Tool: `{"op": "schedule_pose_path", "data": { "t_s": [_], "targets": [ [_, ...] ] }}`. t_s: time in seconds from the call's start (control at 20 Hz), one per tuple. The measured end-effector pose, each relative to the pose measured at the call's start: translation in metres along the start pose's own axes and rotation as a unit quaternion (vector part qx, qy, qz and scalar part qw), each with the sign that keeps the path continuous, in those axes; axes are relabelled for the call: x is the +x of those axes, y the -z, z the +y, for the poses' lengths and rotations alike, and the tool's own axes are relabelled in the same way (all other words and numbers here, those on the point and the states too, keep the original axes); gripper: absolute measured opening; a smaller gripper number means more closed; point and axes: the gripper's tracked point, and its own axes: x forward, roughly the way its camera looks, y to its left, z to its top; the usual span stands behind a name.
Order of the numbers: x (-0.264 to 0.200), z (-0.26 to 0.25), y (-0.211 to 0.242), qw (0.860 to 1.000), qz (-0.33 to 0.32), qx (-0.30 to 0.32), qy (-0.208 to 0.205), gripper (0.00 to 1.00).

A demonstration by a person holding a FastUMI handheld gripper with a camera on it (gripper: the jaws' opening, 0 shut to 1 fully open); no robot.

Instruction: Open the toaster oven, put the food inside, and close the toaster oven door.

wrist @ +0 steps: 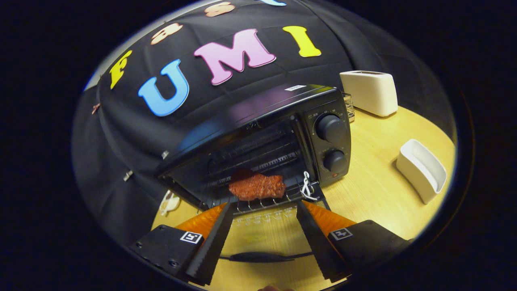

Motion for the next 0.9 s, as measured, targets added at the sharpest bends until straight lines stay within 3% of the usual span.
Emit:
{"op": "schedule_pose_path", "data": {
  "t_s": [0.2, 0.3, 0.65, 0.9],
  "targets": [
    [-0.039, -0.008, 0.025, 0.993, 0.044, -0.107, 0.028, 0.98],
    [-0.049, -0.02, 0.04, 0.985, 0.072, -0.146, 0.061, 0.98],
    [-0.04, -0.018, 0.11, 0.972, 0.162, -0.159, 0.068, 0.99],
    [-0.012, -0.007, 0.119, 0.975, 0.163, -0.139, 0.055, 0.99]
  ]
}}
